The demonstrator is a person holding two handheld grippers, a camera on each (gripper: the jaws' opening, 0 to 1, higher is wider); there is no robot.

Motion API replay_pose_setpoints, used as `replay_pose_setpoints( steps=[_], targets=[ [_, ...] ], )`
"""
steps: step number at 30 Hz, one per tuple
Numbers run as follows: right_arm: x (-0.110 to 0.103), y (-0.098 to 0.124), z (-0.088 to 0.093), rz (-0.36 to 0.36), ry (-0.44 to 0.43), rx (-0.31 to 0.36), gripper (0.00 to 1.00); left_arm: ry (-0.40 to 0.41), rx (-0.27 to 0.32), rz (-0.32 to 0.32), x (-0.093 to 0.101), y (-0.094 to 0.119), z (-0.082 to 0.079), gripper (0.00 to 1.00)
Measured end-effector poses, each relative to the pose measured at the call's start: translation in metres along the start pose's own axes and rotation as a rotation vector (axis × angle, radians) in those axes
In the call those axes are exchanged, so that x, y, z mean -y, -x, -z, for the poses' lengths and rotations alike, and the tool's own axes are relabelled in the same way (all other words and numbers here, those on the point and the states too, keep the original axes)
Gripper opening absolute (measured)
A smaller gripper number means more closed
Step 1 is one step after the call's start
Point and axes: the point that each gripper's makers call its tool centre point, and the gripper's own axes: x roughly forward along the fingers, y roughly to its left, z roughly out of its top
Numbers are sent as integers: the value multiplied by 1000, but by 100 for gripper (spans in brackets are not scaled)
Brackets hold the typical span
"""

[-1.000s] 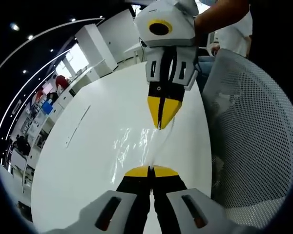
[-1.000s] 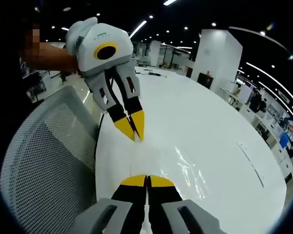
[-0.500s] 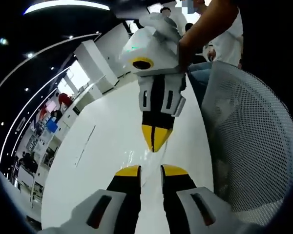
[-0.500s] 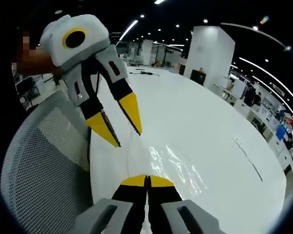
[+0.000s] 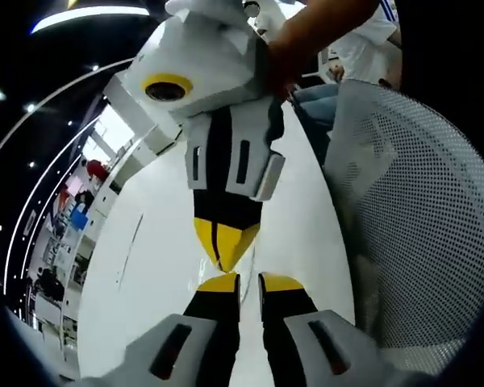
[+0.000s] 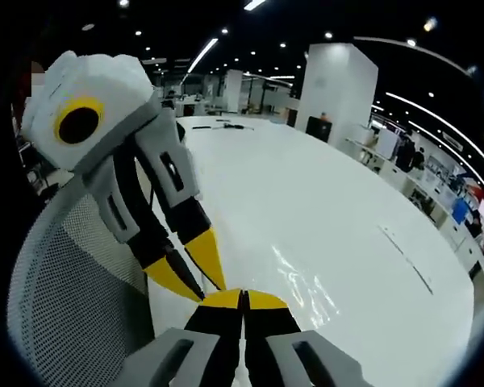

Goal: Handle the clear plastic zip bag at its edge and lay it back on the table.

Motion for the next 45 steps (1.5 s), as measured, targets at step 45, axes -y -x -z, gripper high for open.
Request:
replay_pose_setpoints(
  steps=[45],
  targets=[
    [36, 11, -41, 153, 46, 98, 0, 138, -73, -78, -12, 0, 39, 0]
  ],
)
